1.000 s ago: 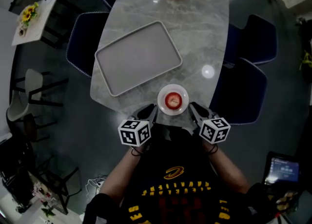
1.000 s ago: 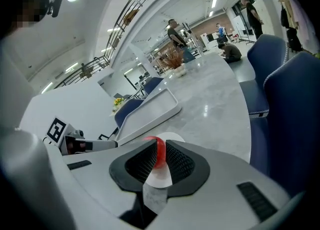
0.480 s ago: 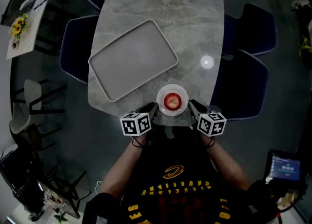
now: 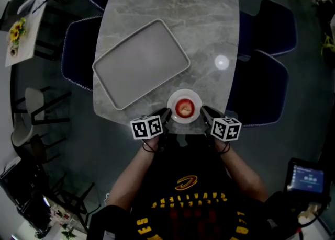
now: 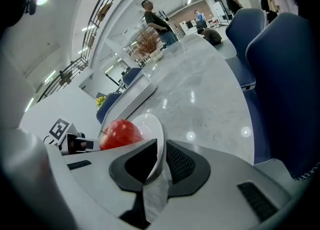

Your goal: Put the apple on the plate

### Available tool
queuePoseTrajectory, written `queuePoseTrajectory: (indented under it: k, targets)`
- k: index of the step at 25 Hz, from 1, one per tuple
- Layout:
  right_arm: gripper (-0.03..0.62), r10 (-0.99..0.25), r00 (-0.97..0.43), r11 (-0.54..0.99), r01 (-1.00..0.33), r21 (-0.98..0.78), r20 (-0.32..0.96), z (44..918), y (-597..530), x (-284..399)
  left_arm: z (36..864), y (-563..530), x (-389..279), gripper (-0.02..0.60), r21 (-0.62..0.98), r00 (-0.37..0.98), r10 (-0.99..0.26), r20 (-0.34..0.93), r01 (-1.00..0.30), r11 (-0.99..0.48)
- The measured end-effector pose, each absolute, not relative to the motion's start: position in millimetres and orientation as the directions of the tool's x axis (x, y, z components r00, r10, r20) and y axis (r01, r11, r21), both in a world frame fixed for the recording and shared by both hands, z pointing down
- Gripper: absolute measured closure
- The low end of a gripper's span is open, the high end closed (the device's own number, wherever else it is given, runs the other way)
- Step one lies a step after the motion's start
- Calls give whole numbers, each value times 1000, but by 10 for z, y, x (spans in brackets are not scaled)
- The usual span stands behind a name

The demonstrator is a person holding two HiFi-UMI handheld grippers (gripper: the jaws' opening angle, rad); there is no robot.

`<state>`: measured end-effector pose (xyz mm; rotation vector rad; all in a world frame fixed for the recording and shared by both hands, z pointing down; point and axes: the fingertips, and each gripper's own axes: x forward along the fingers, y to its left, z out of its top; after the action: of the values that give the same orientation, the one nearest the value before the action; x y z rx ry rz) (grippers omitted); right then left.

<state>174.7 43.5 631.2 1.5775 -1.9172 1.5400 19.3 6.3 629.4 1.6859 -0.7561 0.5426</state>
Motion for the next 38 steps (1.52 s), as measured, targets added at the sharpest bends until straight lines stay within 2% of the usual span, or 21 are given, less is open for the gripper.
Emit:
queuePoseTrajectory:
  k: [22, 27, 38]
  targets:
    - [554, -566, -497, -201, -690, -695, 658, 6407, 448, 1663, 6403, 78, 223, 520, 737, 717, -225, 659, -675, 7]
    - [556, -562, -518, -192, -676, -712, 644, 6343, 426, 1652, 6399, 130, 174, 541, 749, 717, -241, 654, -658, 75]
    - [559, -584, -590, -105, -626, -773, 557, 5850, 82, 1495, 5862, -65, -20, 551, 820, 741, -370, 561, -559, 122]
